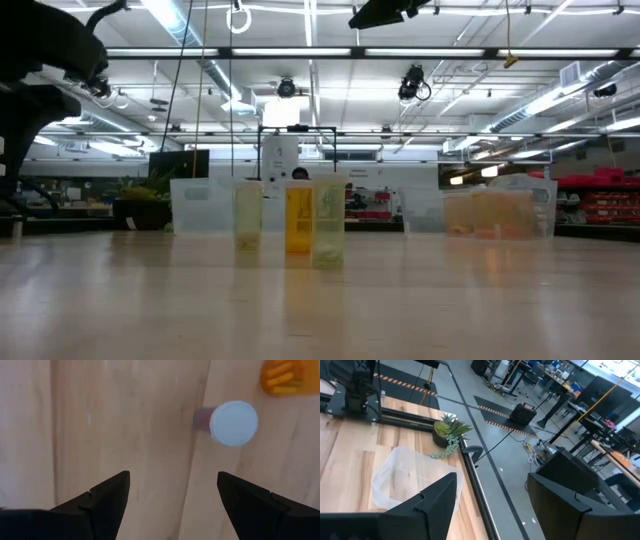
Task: Pick and place medicine bottles into bin by pill shape (circle, oval)
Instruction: Put the small blue pill bottle into the left transparent bin
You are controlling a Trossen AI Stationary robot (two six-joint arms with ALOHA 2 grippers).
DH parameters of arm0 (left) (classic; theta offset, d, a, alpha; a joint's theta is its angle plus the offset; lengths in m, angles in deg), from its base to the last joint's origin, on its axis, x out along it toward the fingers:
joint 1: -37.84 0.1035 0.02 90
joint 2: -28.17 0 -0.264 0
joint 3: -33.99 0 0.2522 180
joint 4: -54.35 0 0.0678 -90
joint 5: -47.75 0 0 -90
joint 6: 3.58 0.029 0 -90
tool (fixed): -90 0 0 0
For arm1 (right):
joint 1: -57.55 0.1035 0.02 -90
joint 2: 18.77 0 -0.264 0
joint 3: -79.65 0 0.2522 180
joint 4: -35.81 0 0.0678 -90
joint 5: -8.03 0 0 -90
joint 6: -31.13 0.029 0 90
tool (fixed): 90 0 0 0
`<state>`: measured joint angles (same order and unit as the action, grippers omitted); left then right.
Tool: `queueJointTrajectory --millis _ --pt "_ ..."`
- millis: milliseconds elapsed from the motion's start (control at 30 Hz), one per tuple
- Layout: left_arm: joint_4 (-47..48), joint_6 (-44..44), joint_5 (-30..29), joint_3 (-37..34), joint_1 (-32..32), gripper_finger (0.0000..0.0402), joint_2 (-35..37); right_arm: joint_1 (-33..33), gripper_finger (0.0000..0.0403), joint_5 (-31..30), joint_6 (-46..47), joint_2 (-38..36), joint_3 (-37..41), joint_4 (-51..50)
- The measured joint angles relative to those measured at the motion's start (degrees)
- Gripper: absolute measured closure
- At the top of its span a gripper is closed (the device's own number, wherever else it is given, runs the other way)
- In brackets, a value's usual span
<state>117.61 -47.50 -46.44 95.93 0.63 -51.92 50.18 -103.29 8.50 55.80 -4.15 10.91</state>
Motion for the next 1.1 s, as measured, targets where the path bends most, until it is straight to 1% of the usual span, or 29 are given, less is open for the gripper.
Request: queueJointTrajectory --millis 200,333,567,767,1000,1100 --pt "-2.5 -1.8 1.2 0.1 -1.7 0.0105 -3.8 0.0 0.0152 0.0 0.7 0.0 0.0 0.2" --pt "-2.2 -1.9 1.0 2.8 -2.0 0.0113 -6.4 0.0 0.0152 0.0 1.6 0.0 0.0 0.2" --pt "0.1 1.3 1.0 7.9 -2.3 0.0129 -11.4 0.0 0.0152 0.2 1.5 0.0 0.0 0.1" --pt "3.4 4.3 -1.2 11.4 -2.2 0.0146 -14.9 0.0 0.0152 0.4 1.5 0.0 0.0 0.1" --pt "4.1 3.9 -1.6 11.9 -2.1 0.0169 -15.7 0.0 0.0152 0.5 1.7 0.0 0.0 0.0" --pt "3.6 3.8 -1.6 11.9 -2.1 0.0180 -15.7 0.0 0.0152 1.4 1.7 0.0 0.0 0.0"
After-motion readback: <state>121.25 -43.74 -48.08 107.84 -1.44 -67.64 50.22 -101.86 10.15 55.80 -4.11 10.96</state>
